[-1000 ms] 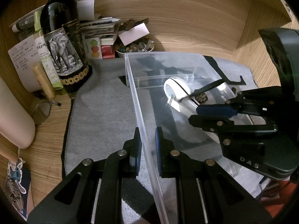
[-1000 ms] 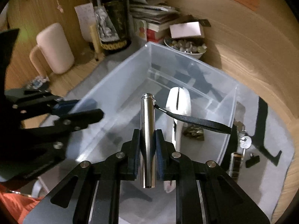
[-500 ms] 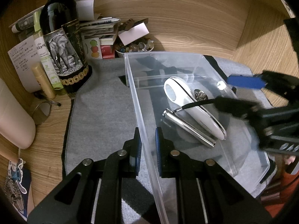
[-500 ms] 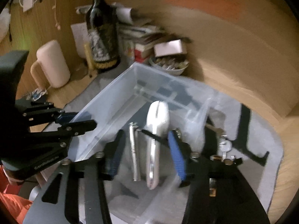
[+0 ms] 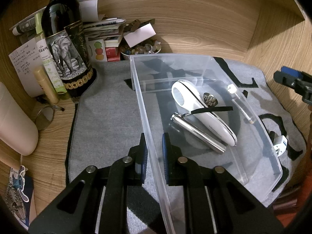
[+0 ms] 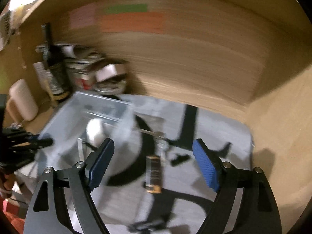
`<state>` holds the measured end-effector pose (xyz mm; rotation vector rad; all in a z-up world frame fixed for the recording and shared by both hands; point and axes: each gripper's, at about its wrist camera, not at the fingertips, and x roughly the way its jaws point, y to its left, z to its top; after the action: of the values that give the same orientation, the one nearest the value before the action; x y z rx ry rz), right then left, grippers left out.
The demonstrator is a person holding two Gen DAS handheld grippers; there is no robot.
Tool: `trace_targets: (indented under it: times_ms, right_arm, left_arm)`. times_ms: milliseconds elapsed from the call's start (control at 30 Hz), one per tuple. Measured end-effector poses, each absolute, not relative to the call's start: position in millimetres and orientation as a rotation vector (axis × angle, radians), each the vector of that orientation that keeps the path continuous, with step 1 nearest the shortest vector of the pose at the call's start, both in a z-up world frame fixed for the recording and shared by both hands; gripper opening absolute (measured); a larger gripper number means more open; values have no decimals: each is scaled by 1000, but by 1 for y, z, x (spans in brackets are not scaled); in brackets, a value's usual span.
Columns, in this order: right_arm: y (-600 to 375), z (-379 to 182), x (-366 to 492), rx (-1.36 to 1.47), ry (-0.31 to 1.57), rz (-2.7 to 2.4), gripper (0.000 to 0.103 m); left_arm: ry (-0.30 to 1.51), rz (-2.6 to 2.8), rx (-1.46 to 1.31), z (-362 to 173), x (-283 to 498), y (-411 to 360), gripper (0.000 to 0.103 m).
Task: Organize rigid objects
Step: 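Return the right gripper to the mat and grasp the black-and-gold box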
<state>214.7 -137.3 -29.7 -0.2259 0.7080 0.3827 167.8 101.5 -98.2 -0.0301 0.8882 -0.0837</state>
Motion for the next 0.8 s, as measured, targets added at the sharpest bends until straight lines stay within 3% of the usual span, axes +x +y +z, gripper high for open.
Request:
trace_targets:
  times_ms: [300, 633, 700, 767, 800]
  right_arm:
    - [-180, -75, 239, -190, 864, 276, 81]
    - [-156, -115, 252, -179, 1011, 412, 79]
    - [-147, -123, 257, -200, 1037, 426, 70]
    - [-141, -132, 261, -210, 1083, 446, 52]
    - [-139, -135, 262, -221, 1082, 439, 51]
  left_arm:
    - [889, -83, -29, -98, 168, 102, 13]
    - [890, -83, -30, -99, 167, 103, 13]
    - [893, -85, -32, -99, 167, 104, 13]
    - [893, -86, -31, -100, 166, 104, 13]
    - [893, -85, -29, -100, 166, 103, 13]
